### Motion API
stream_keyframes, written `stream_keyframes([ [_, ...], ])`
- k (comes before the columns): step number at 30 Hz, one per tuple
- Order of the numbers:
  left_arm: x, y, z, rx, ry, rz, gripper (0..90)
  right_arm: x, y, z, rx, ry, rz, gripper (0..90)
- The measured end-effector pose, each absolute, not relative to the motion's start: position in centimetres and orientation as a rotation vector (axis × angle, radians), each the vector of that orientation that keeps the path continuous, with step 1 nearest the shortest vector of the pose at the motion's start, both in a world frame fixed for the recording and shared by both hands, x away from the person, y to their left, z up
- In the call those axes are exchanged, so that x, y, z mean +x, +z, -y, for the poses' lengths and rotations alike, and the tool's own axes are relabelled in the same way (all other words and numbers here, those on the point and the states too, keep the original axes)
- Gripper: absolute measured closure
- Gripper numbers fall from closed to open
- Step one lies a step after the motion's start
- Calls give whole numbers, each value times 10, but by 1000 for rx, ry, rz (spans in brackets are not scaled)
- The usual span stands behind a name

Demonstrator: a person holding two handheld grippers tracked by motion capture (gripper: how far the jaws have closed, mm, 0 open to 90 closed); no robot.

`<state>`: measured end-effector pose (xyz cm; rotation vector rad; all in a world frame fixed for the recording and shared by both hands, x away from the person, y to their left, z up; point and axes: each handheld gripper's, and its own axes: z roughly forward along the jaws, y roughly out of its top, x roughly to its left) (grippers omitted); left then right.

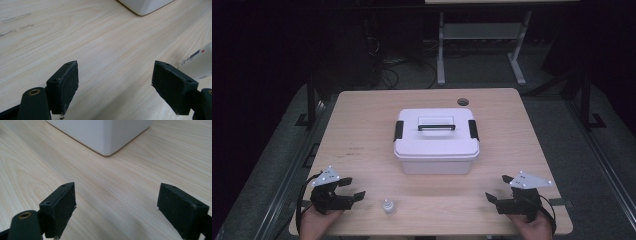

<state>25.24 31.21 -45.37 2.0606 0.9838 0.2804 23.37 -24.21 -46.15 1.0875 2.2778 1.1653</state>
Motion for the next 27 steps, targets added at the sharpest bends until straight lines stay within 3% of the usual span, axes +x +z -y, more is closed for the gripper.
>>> stream_keyframes([
  [14, 260, -447, -306, 2115, 250, -948, 212, 231, -461, 245, 1097, 1180, -2254, 146],
  [27, 266, -410, -298, 2220, 214, -859, 202, 230, -460, 247, 1095, 1181, -2244, 146],
])
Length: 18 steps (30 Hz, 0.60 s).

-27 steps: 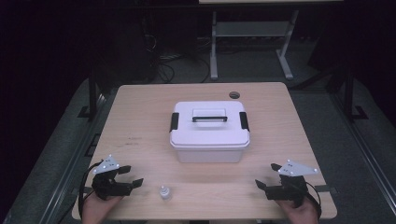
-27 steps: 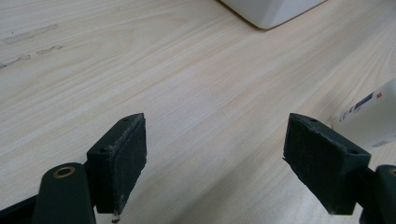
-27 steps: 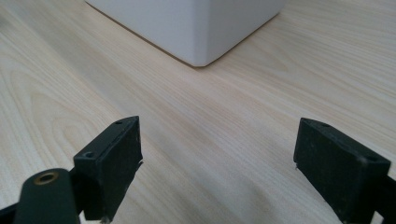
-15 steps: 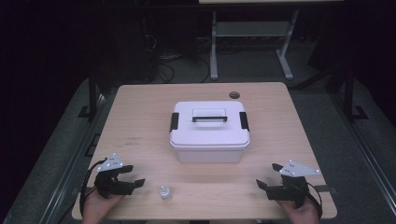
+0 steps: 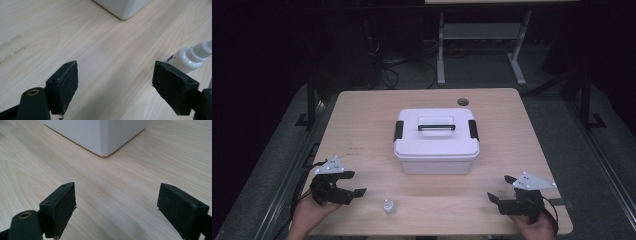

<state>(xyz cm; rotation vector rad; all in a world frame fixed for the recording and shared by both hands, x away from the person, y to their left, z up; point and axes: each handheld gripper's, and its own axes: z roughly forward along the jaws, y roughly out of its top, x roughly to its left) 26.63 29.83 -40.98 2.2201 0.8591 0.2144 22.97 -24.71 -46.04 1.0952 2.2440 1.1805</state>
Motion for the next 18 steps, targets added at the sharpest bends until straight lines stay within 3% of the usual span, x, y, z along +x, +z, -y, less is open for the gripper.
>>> stream_keyframes([
  [18, 285, -360, -266, 2317, 241, -739, 185, 229, -460, 247, 1087, 1186, -2248, 146],
])
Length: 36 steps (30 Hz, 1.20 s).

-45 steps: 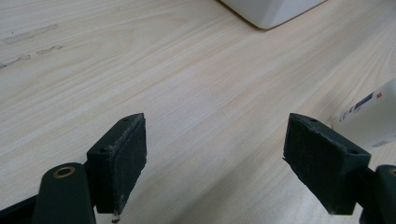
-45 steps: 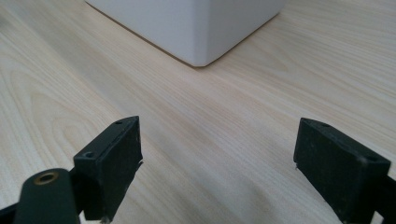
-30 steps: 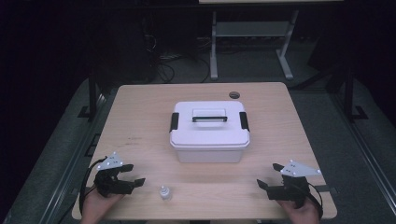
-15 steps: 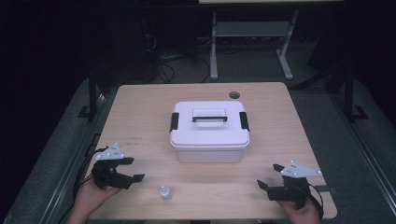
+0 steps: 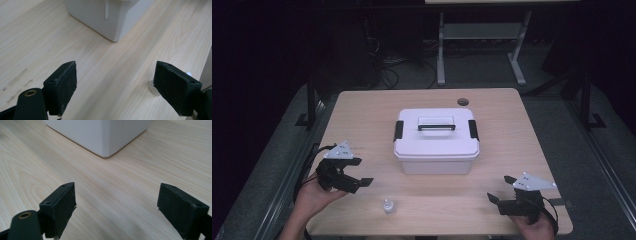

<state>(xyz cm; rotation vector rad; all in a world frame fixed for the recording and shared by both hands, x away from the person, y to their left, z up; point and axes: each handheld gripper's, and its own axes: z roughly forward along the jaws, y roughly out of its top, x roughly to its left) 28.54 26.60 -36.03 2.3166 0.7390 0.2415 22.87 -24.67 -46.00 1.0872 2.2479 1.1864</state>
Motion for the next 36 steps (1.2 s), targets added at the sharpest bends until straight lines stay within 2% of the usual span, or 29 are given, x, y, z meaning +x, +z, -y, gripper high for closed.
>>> stream_keyframes([
  [36, 328, -298, -205, 2410, 265, -603, 195, 229, -460, 249, 1083, 1222, -2249, 146],
])
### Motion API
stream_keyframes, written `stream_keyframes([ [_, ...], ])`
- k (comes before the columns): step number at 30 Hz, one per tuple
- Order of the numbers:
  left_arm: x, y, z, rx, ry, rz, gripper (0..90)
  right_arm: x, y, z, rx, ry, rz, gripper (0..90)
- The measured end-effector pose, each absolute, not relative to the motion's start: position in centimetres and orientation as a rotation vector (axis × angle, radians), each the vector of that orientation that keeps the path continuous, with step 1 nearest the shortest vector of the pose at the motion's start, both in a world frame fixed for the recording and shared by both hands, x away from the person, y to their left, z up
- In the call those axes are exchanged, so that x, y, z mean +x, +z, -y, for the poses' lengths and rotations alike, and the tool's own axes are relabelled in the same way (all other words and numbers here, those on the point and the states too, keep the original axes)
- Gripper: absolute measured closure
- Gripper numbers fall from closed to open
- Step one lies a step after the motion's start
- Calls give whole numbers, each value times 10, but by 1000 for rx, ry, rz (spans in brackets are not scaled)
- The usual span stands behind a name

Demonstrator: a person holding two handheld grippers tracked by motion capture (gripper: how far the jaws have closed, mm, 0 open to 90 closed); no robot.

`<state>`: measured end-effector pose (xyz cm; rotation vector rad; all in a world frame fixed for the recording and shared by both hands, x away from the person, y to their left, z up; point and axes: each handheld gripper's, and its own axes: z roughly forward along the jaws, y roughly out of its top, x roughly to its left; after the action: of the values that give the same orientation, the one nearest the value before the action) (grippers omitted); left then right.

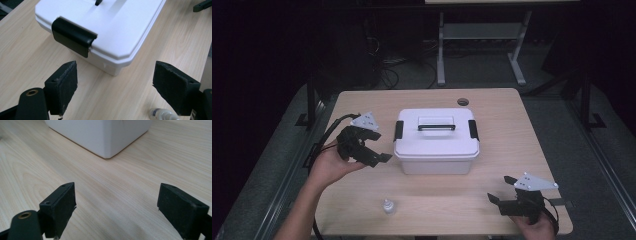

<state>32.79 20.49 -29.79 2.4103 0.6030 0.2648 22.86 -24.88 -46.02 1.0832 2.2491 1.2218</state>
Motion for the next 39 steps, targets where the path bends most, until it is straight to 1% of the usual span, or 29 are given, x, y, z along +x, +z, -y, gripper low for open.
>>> stream_keyframes([
  [9, 336, -293, -197, 2418, 258, -596, 201, 228, -460, 250, 1092, 1229, -2246, 147],
  [39, 374, -275, -148, 2463, 229, -493, 209, 228, -462, 254, 1111, 1247, -2244, 146],
])
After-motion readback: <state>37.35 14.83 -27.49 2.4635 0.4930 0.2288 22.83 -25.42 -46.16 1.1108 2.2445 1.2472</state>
